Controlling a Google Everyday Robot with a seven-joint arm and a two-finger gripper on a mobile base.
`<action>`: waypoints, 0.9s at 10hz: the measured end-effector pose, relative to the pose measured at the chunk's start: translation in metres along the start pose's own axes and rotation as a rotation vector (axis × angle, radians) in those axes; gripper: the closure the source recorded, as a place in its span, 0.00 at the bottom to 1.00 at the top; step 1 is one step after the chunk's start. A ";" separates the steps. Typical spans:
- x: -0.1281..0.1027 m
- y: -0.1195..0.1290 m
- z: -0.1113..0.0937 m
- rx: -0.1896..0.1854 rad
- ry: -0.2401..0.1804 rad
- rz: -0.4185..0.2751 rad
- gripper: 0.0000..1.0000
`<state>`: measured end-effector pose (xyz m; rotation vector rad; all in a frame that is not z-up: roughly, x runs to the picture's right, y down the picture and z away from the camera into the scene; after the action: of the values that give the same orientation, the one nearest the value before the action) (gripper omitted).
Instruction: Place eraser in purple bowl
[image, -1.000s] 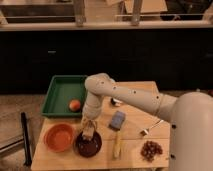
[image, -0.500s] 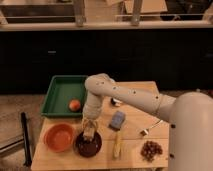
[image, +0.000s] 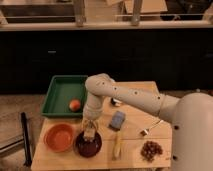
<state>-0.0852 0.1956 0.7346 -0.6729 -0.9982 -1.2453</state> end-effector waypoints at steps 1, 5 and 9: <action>-0.005 0.000 -0.001 -0.001 -0.001 -0.007 0.44; -0.038 0.005 0.003 -0.040 -0.029 -0.050 0.20; -0.074 0.004 0.009 -0.086 -0.059 -0.096 0.20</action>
<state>-0.0848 0.2373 0.6723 -0.7394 -1.0403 -1.3657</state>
